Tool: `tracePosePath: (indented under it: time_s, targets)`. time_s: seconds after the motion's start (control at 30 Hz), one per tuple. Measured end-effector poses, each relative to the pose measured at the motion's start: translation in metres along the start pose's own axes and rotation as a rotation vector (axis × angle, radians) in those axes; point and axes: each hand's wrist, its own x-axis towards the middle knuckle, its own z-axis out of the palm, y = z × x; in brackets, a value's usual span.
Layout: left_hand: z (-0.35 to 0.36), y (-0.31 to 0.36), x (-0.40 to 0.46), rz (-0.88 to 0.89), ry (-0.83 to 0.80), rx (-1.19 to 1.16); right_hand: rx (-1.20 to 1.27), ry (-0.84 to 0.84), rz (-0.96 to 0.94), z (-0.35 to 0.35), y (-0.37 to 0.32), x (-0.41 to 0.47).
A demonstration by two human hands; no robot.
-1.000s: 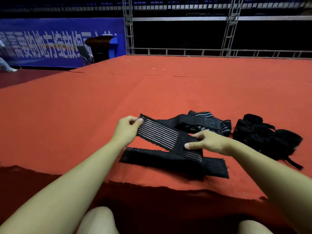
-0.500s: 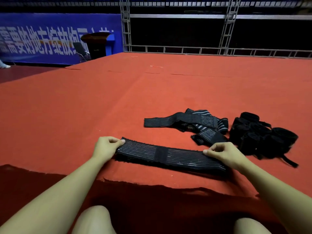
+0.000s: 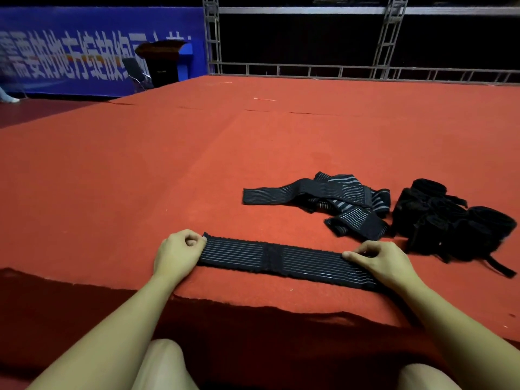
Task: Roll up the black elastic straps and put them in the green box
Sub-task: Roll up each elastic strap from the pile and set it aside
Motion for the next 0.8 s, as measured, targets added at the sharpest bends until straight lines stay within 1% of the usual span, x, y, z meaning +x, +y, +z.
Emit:
tracePosePath:
  time_s: [0.27, 0.43, 0.53, 0.6, 0.67, 0.73, 0.8]
  targets:
    - [0.005, 0.001, 0.001, 0.024, 0.000, 0.060, 0.024, 0.056, 0.018, 0.004, 0.000, -0.004]
    - [0.006, -0.002, 0.002, 0.021, 0.005, 0.099, 0.049, 0.125, -0.026, 0.006, -0.003, -0.008]
    - [0.007, -0.002, 0.000, 0.018, 0.012, 0.149, -0.002, 0.167, -0.034, 0.008, -0.004, -0.009]
    - [0.009, 0.004, 0.003, -0.029, -0.002, 0.207, -0.060, 0.193, -0.046, 0.010, -0.007, -0.010]
    - [0.011, 0.016, 0.011, -0.123, -0.059, 0.287, -0.091, 0.185, -0.036, 0.009, -0.010, -0.010]
    - [0.012, 0.024, 0.018, -0.190, -0.095, 0.355, -0.057, 0.160, 0.000, 0.007, -0.009, -0.010]
    - [0.013, 0.027, 0.017, -0.172, -0.076, 0.405, 0.013, 0.130, 0.037, 0.004, -0.008, -0.009]
